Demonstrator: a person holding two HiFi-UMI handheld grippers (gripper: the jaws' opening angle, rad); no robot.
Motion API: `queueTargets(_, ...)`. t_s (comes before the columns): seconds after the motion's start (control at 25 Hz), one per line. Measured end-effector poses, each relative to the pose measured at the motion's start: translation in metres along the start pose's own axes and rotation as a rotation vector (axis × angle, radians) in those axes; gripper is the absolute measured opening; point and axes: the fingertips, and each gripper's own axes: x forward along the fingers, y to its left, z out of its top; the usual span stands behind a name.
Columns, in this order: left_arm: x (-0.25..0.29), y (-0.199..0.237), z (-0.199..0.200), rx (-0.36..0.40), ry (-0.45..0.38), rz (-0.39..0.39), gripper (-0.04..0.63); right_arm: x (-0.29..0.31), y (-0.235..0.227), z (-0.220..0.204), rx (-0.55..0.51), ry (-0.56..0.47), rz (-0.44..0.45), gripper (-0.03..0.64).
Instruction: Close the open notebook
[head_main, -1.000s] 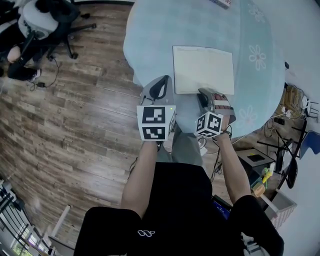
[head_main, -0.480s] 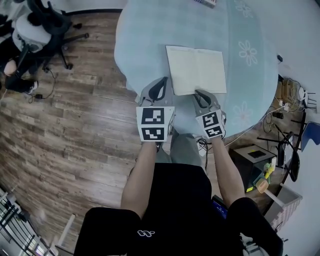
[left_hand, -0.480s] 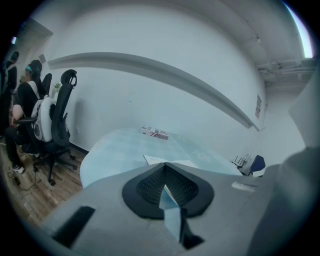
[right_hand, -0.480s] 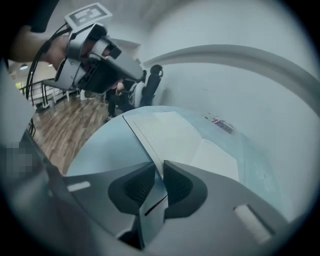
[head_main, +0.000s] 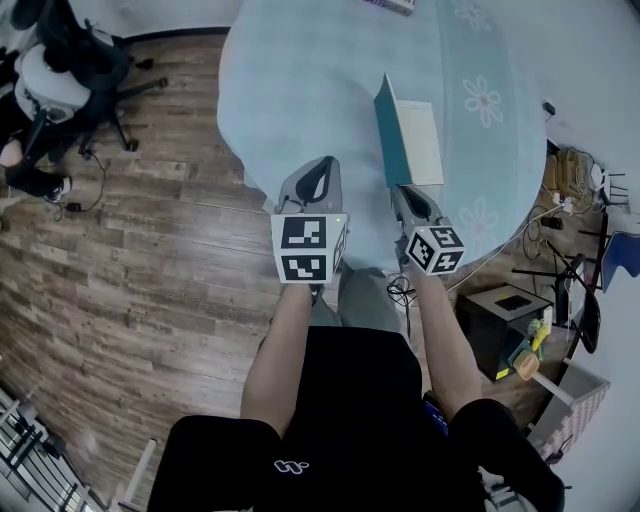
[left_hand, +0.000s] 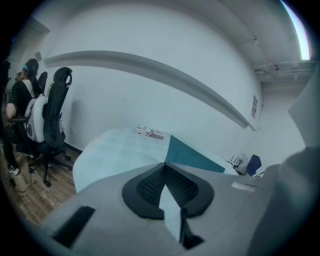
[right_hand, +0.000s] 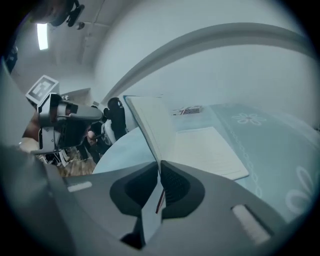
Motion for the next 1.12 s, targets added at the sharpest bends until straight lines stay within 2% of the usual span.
queueTargets(0.48, 0.005, -0.004, 0.012, 0.016, -0.013, -0.019, 0.003, -0.004, -0.038, -0.009, 0.392, -0.005, -0.107, 0.026)
queueTargets(0.64, 0.008, -0.005, 0.02, 0.022, -0.02, -0.031, 0.003, -0.006, -0.048, -0.009, 0.532, -0.013, -0.163, 0.076)
queueTargets(0.68, 0.01, -0.007, 0.023, 0.024, -0.025, -0.037, 0.003, -0.008, -0.052, -0.008, 0.563, -0.027, -0.178, 0.105)
queueTargets(0.8, 0.011, -0.011, 0.035, 0.037, -0.043, -0.052, 0.003, -0.026, -0.069, 0.005, 0.657, -0.127, -0.215, 0.102)
queueTargets(0.92, 0.01, -0.011, 0.047, 0.051, -0.064, -0.062, 0.003, -0.045, -0.082, 0.036, 0.616, -0.214, -0.251, 0.101)
queueTargets(1.12, 0.009, -0.017, 0.073, 0.081, -0.111, -0.081, 0.003, -0.059, -0.074, 0.114, 0.391, -0.324, -0.259, 0.097)
